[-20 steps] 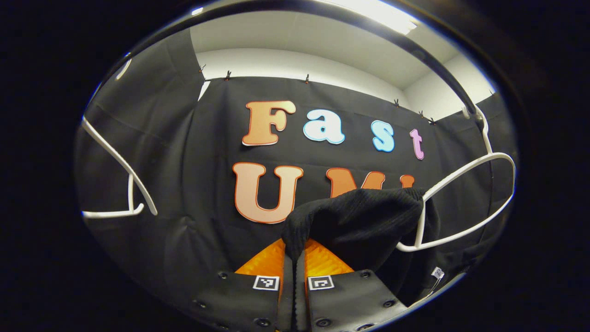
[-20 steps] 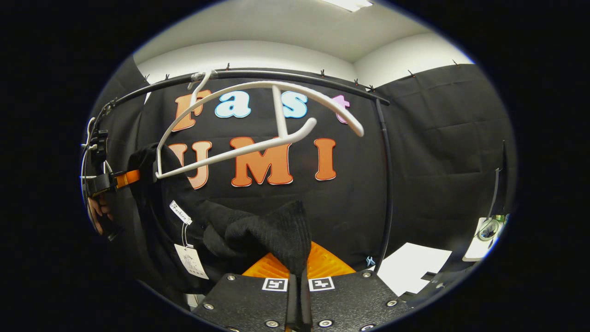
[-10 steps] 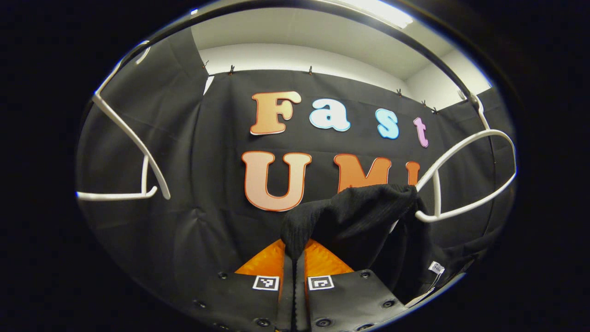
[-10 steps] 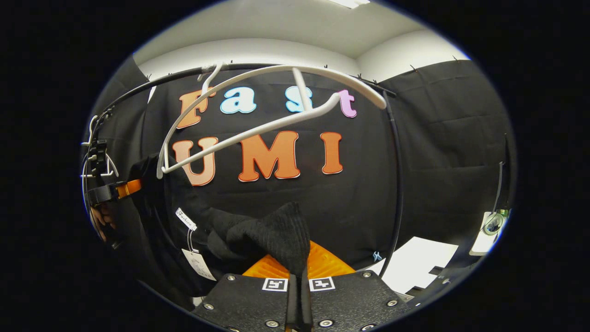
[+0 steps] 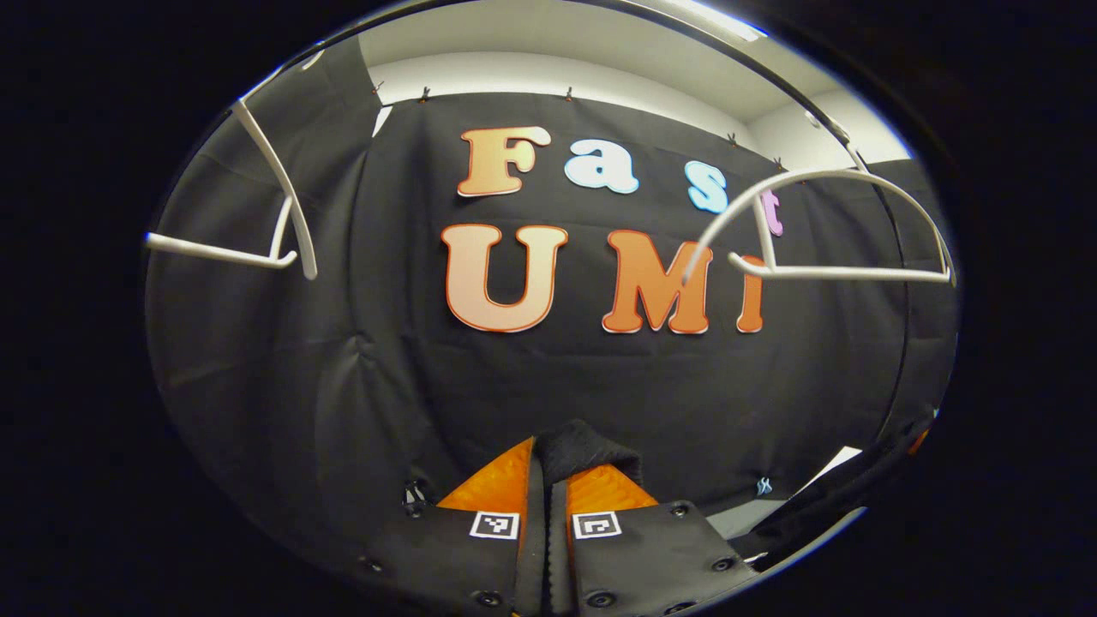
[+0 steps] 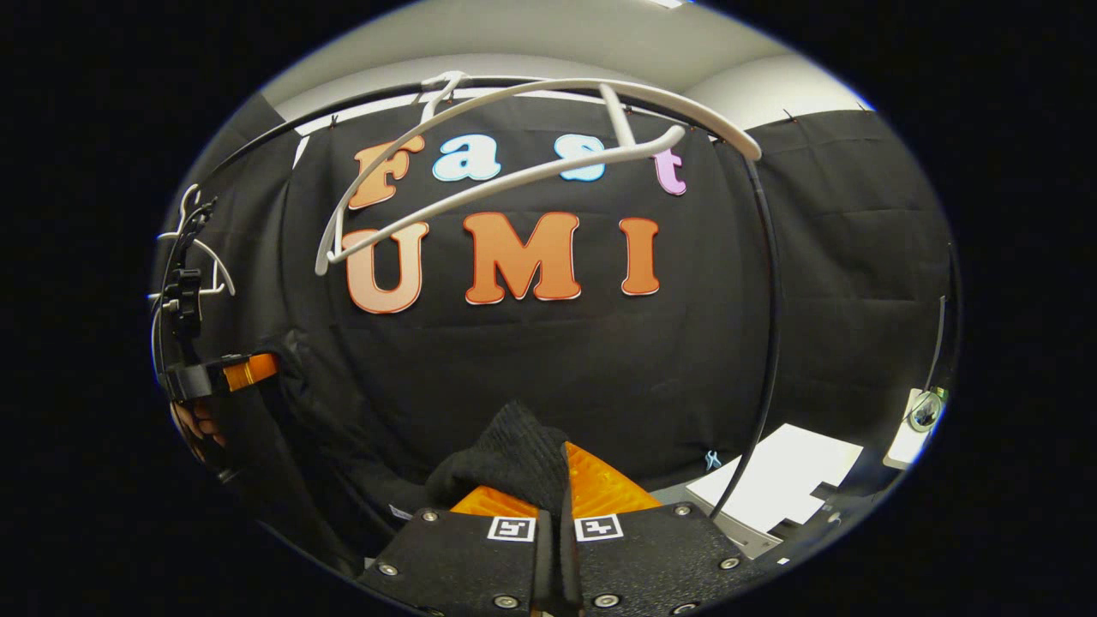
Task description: Grasp the clothes on the hanger with both hands and then place them into the laundry hamper below.
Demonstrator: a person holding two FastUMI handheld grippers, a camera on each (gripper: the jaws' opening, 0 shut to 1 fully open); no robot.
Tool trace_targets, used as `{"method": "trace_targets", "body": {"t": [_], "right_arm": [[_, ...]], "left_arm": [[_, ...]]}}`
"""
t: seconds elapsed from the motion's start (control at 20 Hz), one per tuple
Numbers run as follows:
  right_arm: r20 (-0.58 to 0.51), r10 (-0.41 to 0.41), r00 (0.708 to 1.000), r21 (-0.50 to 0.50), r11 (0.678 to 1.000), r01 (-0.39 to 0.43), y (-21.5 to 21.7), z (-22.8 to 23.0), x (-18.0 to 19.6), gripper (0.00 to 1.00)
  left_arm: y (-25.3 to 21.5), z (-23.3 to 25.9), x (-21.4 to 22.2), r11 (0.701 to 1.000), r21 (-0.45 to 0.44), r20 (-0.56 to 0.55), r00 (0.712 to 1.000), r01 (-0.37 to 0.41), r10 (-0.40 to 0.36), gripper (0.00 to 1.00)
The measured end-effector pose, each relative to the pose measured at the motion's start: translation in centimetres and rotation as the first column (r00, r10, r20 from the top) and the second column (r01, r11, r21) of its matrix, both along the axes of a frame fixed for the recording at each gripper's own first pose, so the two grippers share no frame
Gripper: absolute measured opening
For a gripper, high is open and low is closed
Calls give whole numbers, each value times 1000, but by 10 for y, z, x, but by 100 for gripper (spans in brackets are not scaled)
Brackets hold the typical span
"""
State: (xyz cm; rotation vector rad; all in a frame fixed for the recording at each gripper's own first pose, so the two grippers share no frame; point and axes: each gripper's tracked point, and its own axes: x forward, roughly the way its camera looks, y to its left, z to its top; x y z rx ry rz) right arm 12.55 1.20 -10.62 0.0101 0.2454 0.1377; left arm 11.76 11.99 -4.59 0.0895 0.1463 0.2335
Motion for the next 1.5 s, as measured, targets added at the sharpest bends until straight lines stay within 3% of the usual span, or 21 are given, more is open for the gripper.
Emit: {"method": "trace_targets", "body": {"t": [0.4,0.75,0.9,1.15,1.5], "right_arm": [[-139,29,990,-8,1000,-30,19,-67,-16,3],[-290,104,951,38,995,-97,57,-134,-30,3],[-382,112,917,41,994,-104,62,-177,-41,4],[-525,94,846,39,995,-87,51,-243,-74,8],[-608,52,792,34,999,-39,36,-287,-98,11]], "left_arm": [[-80,-69,-21,982,-86,-124,976,170,-180,9],[-141,-140,-39,936,-212,-267,904,282,-333,9],[-148,-184,-51,933,-234,-371,862,274,-346,9],[-153,-251,-79,922,-327,-538,761,207,-362,9],[-152,-288,-102,927,-341,-618,706,155,-346,10]]}}
